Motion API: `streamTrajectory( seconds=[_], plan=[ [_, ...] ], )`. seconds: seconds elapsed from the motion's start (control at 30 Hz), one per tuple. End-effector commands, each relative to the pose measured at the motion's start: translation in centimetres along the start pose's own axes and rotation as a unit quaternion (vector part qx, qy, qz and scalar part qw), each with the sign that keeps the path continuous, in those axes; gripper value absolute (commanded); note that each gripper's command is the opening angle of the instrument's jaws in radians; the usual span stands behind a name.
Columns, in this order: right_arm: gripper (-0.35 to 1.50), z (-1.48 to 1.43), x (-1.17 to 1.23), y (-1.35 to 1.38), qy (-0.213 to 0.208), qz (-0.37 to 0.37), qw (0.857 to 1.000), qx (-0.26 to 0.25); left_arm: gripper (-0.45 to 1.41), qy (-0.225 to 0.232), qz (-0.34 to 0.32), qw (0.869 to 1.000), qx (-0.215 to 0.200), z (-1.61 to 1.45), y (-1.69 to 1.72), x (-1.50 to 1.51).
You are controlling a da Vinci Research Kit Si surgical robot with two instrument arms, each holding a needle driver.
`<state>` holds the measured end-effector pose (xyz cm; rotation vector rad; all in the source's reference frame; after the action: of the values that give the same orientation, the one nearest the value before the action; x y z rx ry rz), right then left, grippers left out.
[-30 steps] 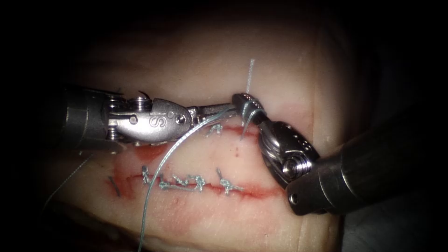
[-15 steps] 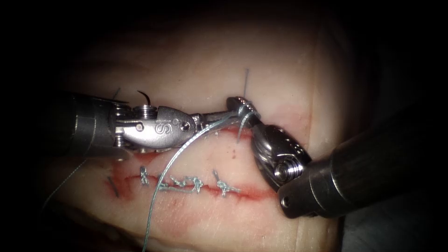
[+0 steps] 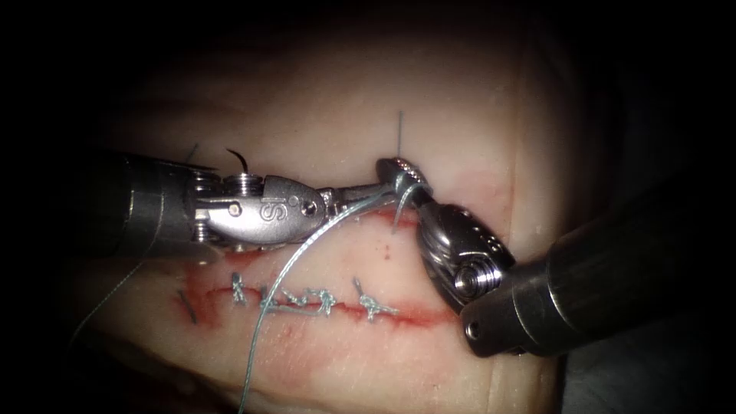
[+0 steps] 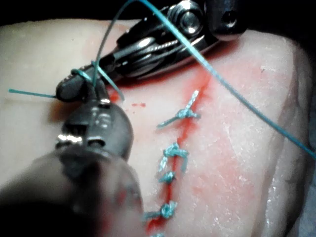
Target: Wound Closure
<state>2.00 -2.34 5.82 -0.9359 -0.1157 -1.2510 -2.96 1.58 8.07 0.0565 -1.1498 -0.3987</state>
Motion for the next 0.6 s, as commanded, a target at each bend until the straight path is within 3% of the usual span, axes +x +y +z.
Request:
streamTrajectory(
  seconds=[0.03, 0.2, 0.23, 0.33, 0.6],
  plan=[
    [0.1, 0.08, 0.06, 0.07, -0.001, 0.002, 1.0, 0.001, -0.45, 0.0, 0.0, 1.0, 0.0, 0.07, 0.01, 0.02],
    [-0.01, 0.13, 0.05, 0.09, -0.003, 0.003, 1.0, -0.013, -0.45, -0.001, 0.0, 1.0, 0.001, 0.07, 0.01, 0.02],
    [-0.35, 0.14, 0.04, 0.09, -0.003, 0.0, 0.999, -0.034, -0.45, -0.001, 0.0, 1.0, 0.001, 0.07, 0.01, 0.02],
    [-0.35, 0.15, 0.0, 0.14, -0.004, 0.001, 0.995, -0.101, -0.45, -0.001, 0.0, 1.0, 0.002, 0.06, 0.03, 0.02],
    [-0.35, 0.16, -0.06, 0.15, -0.006, 0.004, 0.992, -0.128, -0.45, -0.002, -0.004, 1.0, 0.005, 0.04, 0.05, 0.02]
  ],
)
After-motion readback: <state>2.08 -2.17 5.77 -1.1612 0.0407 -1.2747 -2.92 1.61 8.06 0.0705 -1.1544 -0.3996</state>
